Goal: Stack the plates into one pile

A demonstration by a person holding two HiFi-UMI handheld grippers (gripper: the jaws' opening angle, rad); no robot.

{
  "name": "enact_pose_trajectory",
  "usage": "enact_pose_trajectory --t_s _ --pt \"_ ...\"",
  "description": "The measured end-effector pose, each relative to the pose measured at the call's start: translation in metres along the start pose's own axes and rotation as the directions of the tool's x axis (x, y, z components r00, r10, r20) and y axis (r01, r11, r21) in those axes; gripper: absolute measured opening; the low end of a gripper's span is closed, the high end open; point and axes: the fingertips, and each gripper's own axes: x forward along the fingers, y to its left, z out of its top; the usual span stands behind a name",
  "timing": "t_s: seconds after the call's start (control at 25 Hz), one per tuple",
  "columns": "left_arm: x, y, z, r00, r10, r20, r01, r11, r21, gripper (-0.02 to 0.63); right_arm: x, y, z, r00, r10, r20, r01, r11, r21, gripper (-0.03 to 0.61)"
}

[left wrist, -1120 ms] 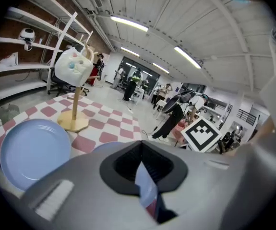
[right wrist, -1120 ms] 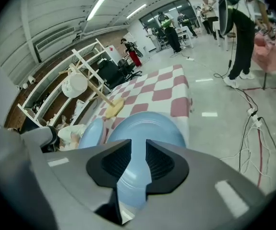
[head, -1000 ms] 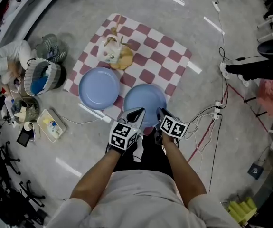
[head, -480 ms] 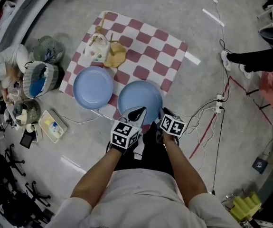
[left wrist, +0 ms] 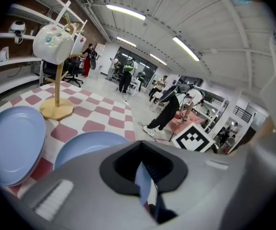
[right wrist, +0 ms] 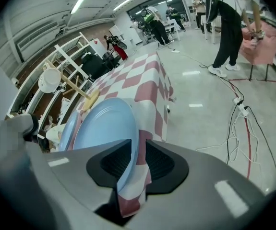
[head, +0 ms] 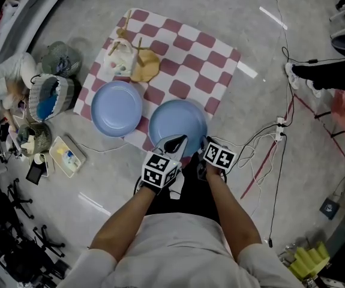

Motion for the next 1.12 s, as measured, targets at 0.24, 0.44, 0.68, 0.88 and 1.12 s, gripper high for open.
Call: enact_pose_trajectory --t_s 0.24,0.44,0.68,0.88,1.12 --pt "-0.002 0.01 0.0 1.0 0.016 0.005 -0.016 1.0 -0.005 0.006 0.012 -0.006 -0.003 1.0 0.007 -0.009 -0.006 0.997 0.082 0.077" --pt "-0.008 0.014 0.002 1.0 0.026 0.016 -0.026 1.0 -0.008 0.006 0.013 0.0 -0.003 0.999 0.038 -0.021 -0.035 0.994 0.103 0.026" --pt "-0.02 0.017 0.005 0.999 0.031 0.036 -0.031 0.999 -0.015 0.006 -0.002 0.001 0.006 0.997 0.072 -0.003 -0.071 0.986 0.15 0.028" --pt "-0.029 0.017 0.016 0.997 0.033 0.063 -0.032 0.999 -0.017 0.006 -0.014 0.015 0.021 0.994 0.107 0.026 -0.11 0.977 0.184 0.028" --pt "-0.045 0.025 0.029 0.993 0.055 0.099 -0.053 0.998 -0.026 0.006 -0.02 0.053 0.032 0.985 0.167 0.035 -0.17 0.964 0.203 0.028"
